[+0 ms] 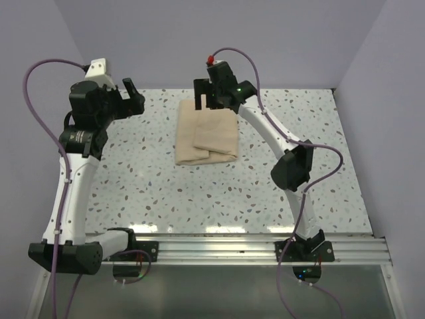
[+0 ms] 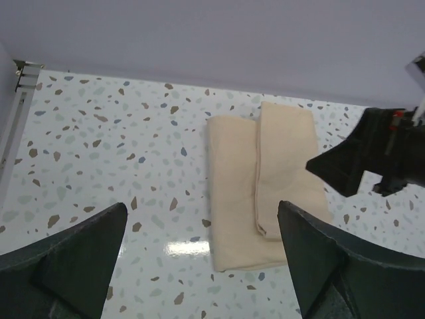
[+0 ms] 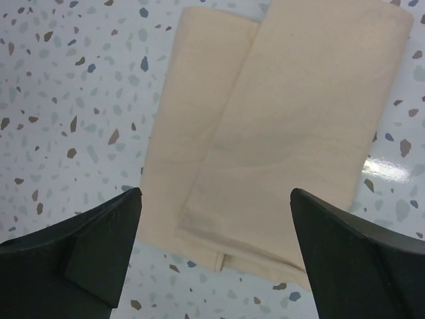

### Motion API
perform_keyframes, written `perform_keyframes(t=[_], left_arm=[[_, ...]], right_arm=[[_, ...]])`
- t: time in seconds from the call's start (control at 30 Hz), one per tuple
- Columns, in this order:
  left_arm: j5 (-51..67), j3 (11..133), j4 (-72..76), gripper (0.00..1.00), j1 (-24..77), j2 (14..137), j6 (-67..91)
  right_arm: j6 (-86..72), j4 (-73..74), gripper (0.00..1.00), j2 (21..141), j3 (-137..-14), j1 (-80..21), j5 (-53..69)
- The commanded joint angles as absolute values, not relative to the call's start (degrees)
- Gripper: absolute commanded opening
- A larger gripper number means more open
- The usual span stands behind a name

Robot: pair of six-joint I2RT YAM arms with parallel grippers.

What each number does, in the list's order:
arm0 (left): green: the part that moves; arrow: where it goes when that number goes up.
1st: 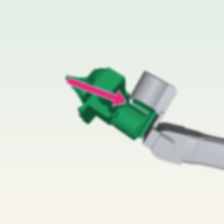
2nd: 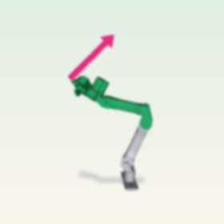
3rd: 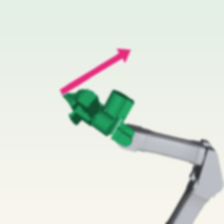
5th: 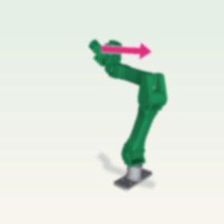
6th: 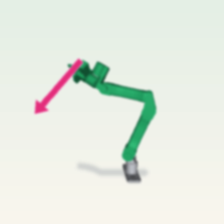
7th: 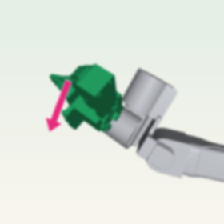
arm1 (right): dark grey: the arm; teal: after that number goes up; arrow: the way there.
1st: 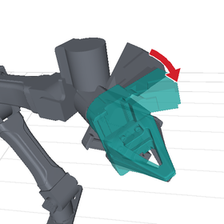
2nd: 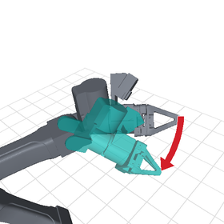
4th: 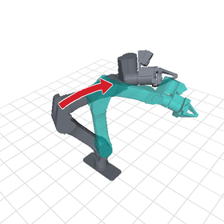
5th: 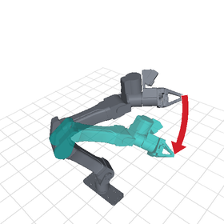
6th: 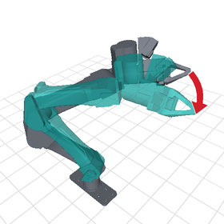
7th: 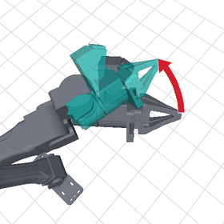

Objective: Open and lay out the surgical kit
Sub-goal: Open the surgical kit at the center of the board.

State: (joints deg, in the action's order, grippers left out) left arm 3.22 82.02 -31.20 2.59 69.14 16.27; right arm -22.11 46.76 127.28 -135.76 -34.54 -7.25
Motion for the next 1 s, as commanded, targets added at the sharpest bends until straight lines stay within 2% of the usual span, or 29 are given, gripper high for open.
perform_keyframes(t=[0.0,0.07,0.27,0.47,0.57,0.7,0.8,0.97], left_arm=[[8.22,82.62,-37.17,1.00,2.11,69.09,18.29],[9.84,81.39,-37.88,1.00,2.11,67.86,17.84],[2.29,78.93,-43.15,1.00,2.11,63.20,23.02],[0.53,76.82,-43.06,1.00,2.11,59.77,23.47],[0.44,76.47,-43.77,1.00,2.11,59.15,23.73],[0.35,76.29,-43.94,1.00,2.11,58.27,24.26],[0.18,76.11,-44.12,1.00,2.11,58.45,25.40],[0.18,76.64,-43.51,1.00,2.11,59.32,25.66]], right_arm=[[-21.00,49.75,0.98,129.72,-140.45,-38.67,-10.55],[-20.92,50.10,0.98,131.56,-140.10,-40.77,-10.98],[-21.44,53.52,0.97,136.84,-140.63,-45.43,-15.01],[-20.74,53.79,0.95,139.74,-138.60,-45.53,-18.71],[-20.21,53.61,0.90,140.62,-138.69,-45.09,-20.65],[-21.00,53.61,0.67,141.15,-137.55,-44.30,-21.18],[-21.01,53.79,0.55,141.33,-136.15,-44.12,-20.66],[-21.44,54.32,0.52,140.28,-135.26,-44.12,-18.20]])
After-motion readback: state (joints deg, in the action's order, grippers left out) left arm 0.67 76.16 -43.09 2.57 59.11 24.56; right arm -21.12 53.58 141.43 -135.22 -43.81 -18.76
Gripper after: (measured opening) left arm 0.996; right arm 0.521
